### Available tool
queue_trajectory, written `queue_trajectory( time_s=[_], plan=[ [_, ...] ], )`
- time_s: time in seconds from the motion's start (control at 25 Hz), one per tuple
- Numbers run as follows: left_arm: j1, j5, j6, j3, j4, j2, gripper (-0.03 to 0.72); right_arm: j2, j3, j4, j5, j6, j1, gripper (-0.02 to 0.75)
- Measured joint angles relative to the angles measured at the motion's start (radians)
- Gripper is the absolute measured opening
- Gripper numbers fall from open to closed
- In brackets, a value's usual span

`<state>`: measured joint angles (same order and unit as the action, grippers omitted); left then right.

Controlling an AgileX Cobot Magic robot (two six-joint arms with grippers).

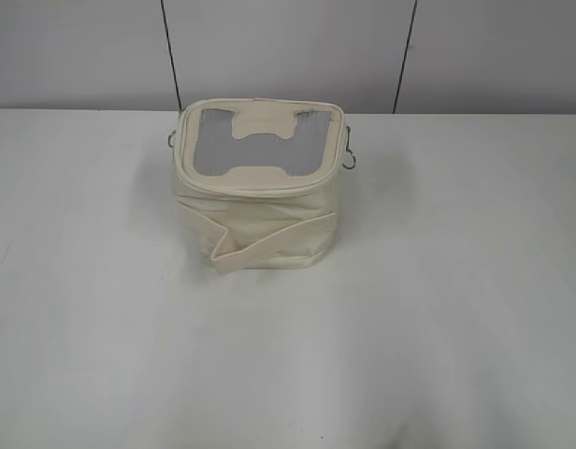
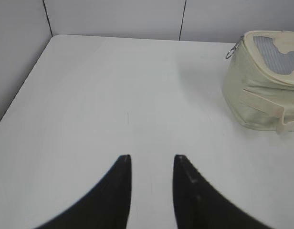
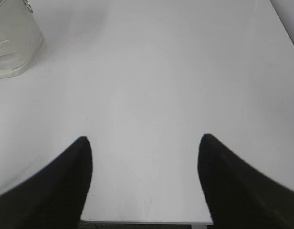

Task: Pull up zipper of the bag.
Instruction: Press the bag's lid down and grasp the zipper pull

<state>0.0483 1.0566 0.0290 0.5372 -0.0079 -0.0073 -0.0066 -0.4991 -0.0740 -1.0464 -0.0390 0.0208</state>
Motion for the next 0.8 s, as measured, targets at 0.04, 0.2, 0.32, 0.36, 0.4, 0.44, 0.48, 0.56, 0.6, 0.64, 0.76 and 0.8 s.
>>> queue_trajectory(
  time_s=[0.04,0.2,0.32,0.36,0.4,0.44,0.48,0.56,0.6,0.64,0.76,0.8],
  plan=[
    [0.0,0.0,0.0,0.0,0.0,0.0,0.241,0.0,0.0,0.0,0.0,0.0,0.0,0.543],
    [0.0,0.0,0.0,0.0,0.0,0.0,0.241,0.0,0.0,0.0,0.0,0.0,0.0,0.543],
    [0.0,0.0,0.0,0.0,0.0,0.0,0.241,0.0,0.0,0.0,0.0,0.0,0.0,0.543],
    [0.0,0.0,0.0,0.0,0.0,0.0,0.241,0.0,0.0,0.0,0.0,0.0,0.0,0.543],
    [0.0,0.0,0.0,0.0,0.0,0.0,0.241,0.0,0.0,0.0,0.0,0.0,0.0,0.543],
    [0.0,0.0,0.0,0.0,0.0,0.0,0.241,0.0,0.0,0.0,0.0,0.0,0.0,0.543],
    [0.0,0.0,0.0,0.0,0.0,0.0,0.241,0.0,0.0,0.0,0.0,0.0,0.0,0.543],
    [0.0,0.0,0.0,0.0,0.0,0.0,0.241,0.0,0.0,0.0,0.0,0.0,0.0,0.543],
    [0.0,0.0,0.0,0.0,0.0,0.0,0.241,0.0,0.0,0.0,0.0,0.0,0.0,0.543],
    [0.0,0.0,0.0,0.0,0.0,0.0,0.241,0.0,0.0,0.0,0.0,0.0,0.0,0.543],
    [0.0,0.0,0.0,0.0,0.0,0.0,0.241,0.0,0.0,0.0,0.0,0.0,0.0,0.543],
    [0.0,-0.001,0.0,0.0,0.0,0.0,0.241,0.0,0.0,0.0,0.0,0.0,0.0,0.543]
  ],
)
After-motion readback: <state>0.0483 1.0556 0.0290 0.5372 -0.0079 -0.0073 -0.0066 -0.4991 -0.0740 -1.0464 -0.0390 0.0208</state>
